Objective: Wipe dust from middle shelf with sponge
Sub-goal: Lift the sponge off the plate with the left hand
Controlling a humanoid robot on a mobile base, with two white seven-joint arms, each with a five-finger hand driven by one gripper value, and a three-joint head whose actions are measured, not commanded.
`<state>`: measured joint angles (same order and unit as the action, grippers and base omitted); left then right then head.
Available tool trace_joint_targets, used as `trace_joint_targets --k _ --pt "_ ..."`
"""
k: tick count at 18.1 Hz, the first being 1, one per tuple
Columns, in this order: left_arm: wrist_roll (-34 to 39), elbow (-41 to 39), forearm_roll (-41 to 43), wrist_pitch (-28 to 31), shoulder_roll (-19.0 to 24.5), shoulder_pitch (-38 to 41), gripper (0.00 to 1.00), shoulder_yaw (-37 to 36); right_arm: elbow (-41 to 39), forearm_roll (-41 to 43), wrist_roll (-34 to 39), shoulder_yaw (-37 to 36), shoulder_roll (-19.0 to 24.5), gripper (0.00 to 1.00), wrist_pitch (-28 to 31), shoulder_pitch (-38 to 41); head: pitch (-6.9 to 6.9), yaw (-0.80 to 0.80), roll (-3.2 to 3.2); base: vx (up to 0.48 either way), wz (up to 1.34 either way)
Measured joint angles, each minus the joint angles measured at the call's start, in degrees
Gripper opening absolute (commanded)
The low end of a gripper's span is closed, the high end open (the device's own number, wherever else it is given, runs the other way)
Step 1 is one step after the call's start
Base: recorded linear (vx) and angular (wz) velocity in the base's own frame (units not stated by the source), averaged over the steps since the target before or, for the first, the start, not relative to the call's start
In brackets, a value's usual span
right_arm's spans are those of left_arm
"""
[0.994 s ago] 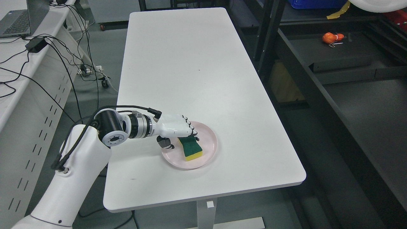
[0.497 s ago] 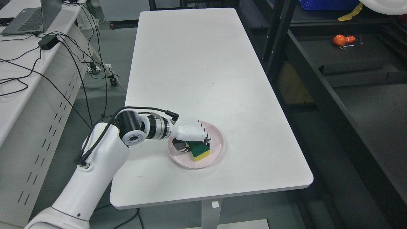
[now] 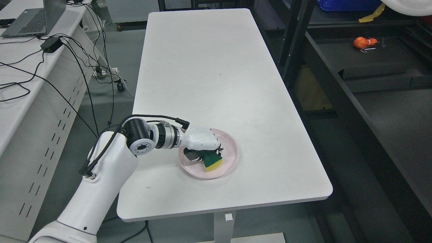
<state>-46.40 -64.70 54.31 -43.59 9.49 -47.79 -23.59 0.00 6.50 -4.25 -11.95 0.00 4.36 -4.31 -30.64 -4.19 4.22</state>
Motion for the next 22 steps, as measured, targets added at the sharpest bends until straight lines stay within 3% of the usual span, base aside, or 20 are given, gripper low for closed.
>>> trace_joint_targets --k 3,10,12,14,18,22 --pt "-0.1 0.2 -0.6 -0.2 -0.1 0.8 0.0 1.7 0.0 0.0 0.0 0.0 0.0 1.0 0.0 0.0 0.0 0.0 0.0 0.0 0.0" --pt "0.6 0.4 -4.9 -0.3 -1.4 1.8 0.0 7.9 0.0 0.0 0.0 0.0 0.0 1.0 0.0 0.0 0.0 0.0 0.0 0.0 0.0" --pt "2.2 0.1 -10.7 -0.4 -3.4 1.7 0.0 13.0 0.0 0.0 0.0 0.0 0.0 1.0 0.0 0.0 0.0 0.0 0.0 0.0 0.0" --pt "6.9 -0.2 -17.8 1.3 -4.6 1.6 0.0 16.9 0.0 0.0 0.0 0.0 0.0 1.0 0.0 0.0 0.0 0.0 0.0 0.0 0.0" --pt "23.1 -0.8 -31.5 12.1 -6.3 2.0 0.01 24.3 0.0 0.0 0.0 0.0 0.0 1.0 0.0 0.0 0.0 0.0 0.0 0.0 0.0" --pt "36.2 -2.3 -39.5 21.5 -7.4 4.0 0.0 30.2 0.0 0.0 0.0 0.0 0.0 1.0 0.0 0.0 0.0 0.0 0.0 0.0 0.0"
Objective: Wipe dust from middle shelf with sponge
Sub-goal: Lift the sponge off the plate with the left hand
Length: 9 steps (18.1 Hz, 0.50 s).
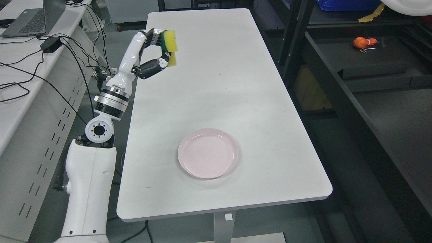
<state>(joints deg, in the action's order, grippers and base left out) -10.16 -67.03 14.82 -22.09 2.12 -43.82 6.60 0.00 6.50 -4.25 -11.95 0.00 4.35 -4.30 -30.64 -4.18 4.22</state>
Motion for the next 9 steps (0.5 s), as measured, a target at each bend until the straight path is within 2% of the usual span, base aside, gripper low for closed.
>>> trace_joint_targets --k 2,4,9 --pt "5.4 -1.2 -2.6 2.7 -0.4 1.5 0.0 3.0 0.0 0.0 0.0 0.0 0.0 1.0 0.0 0.0 0.0 0.0 0.0 0.0 0.0" --pt "7.8 -2.2 -4.5 3.6 -0.7 3.1 0.0 5.6 0.0 0.0 0.0 0.0 0.0 1.0 0.0 0.0 0.0 0.0 0.0 0.0 0.0" --pt "9.4 -4.2 -9.1 2.4 -1.3 9.1 0.0 11.0 0.0 0.0 0.0 0.0 0.0 1.0 -0.1 0.0 0.0 0.0 0.0 0.0 0.0"
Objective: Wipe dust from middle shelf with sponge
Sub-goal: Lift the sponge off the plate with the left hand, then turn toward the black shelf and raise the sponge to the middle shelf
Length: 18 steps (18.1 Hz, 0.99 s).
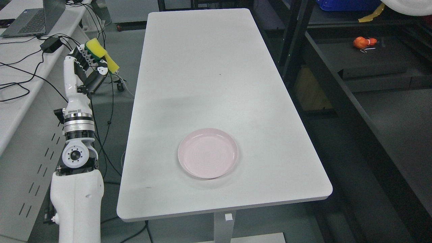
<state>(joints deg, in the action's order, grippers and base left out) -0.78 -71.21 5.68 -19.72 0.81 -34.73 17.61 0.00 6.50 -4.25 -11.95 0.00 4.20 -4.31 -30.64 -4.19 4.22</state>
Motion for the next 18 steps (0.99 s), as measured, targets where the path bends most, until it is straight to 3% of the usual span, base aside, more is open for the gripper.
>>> trace_joint_targets --k 18 --pt "-0.3 -4.7 -2.8 -1.7 -0.7 5.5 0.0 4.3 0.0 0.0 0.0 0.0 0.0 1.0 0.2 0.0 0.0 0.0 0.0 -0.003 0.0"
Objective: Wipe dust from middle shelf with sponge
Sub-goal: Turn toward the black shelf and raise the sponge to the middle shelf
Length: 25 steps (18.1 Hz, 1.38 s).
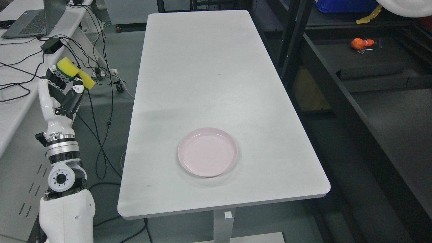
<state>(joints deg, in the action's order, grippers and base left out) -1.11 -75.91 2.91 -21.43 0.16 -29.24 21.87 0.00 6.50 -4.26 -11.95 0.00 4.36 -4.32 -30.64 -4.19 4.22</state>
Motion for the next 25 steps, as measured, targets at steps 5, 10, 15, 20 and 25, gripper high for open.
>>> trace_joint_targets --k 5,10,15,20,25 --pt "-1.2 -0.7 -0.1 0.0 -0.1 0.7 0.0 -0.5 0.0 0.0 0.0 0.0 0.0 1.0 0.0 0.0 0.0 0.0 0.0 -0.121 -0.1" --pt "-1.8 -1.2 0.0 0.0 -0.1 1.0 0.0 -1.6 0.0 0.0 0.0 0.0 0.0 1.0 0.0 0.0 0.0 0.0 0.0 -0.179 -0.38" --pt "-3.3 -1.6 1.1 0.0 -0.1 0.9 0.0 -3.9 0.0 0.0 0.0 0.0 0.0 1.0 0.0 0.0 0.0 0.0 0.0 -0.211 -0.71" --pt "-5.8 -2.7 3.4 -0.1 -0.1 0.6 0.01 -8.4 0.0 0.0 0.0 0.0 0.0 1.0 0.0 0.0 0.0 0.0 0.0 -0.249 -0.8" --pt "-6.1 -5.2 5.0 -0.2 -0.1 2.9 0.01 -13.6 0.0 0.0 0.0 0.0 0.0 1.0 0.0 0.0 0.0 0.0 0.0 -0.244 -0.87"
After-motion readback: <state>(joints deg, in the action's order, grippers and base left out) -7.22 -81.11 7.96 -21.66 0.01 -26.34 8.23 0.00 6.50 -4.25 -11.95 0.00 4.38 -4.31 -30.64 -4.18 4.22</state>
